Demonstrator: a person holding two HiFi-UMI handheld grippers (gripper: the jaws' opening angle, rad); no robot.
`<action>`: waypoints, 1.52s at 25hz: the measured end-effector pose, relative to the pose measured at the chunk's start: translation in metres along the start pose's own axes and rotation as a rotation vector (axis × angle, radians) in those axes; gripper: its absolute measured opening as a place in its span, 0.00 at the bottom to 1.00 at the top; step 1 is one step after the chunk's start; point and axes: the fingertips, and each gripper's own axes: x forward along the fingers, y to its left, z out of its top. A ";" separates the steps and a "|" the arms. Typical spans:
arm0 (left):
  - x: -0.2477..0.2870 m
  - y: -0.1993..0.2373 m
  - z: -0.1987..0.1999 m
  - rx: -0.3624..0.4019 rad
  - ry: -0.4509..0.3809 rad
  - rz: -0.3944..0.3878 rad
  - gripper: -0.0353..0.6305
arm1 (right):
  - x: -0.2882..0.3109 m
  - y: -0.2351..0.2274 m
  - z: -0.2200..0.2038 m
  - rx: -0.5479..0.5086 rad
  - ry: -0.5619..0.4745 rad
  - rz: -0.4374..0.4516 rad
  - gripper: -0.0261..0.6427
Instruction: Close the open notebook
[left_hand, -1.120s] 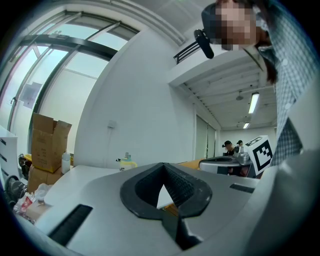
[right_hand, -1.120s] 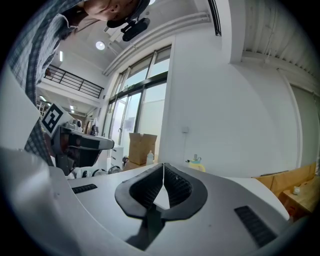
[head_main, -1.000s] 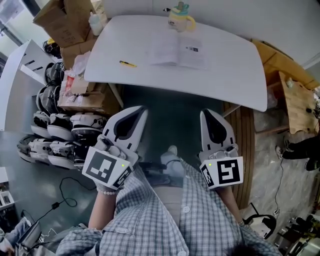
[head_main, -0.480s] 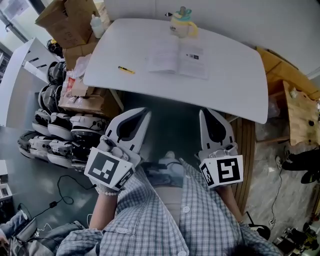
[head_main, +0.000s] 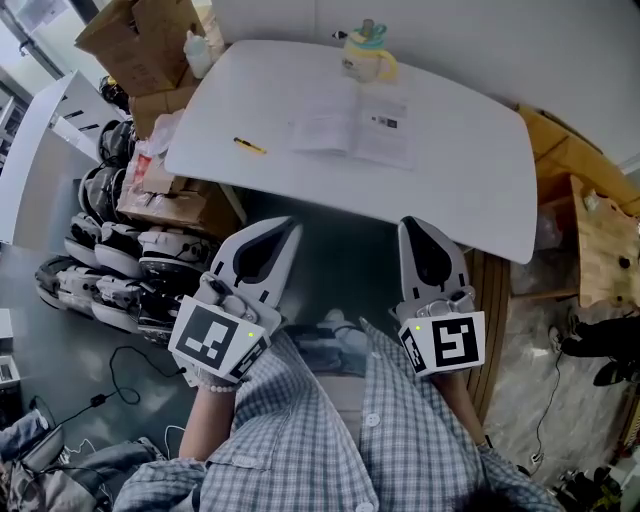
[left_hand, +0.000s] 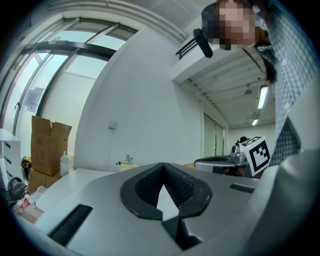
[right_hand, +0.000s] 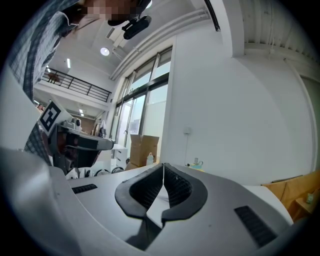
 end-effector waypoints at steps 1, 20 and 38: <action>0.002 -0.001 -0.001 0.000 0.000 0.003 0.06 | 0.001 -0.002 -0.001 0.001 0.001 0.003 0.07; 0.040 -0.006 -0.012 -0.030 0.006 0.030 0.06 | 0.015 -0.040 -0.018 -0.001 0.026 0.037 0.07; 0.055 0.034 -0.017 -0.064 0.053 0.031 0.06 | 0.049 -0.041 -0.025 0.019 0.064 0.021 0.07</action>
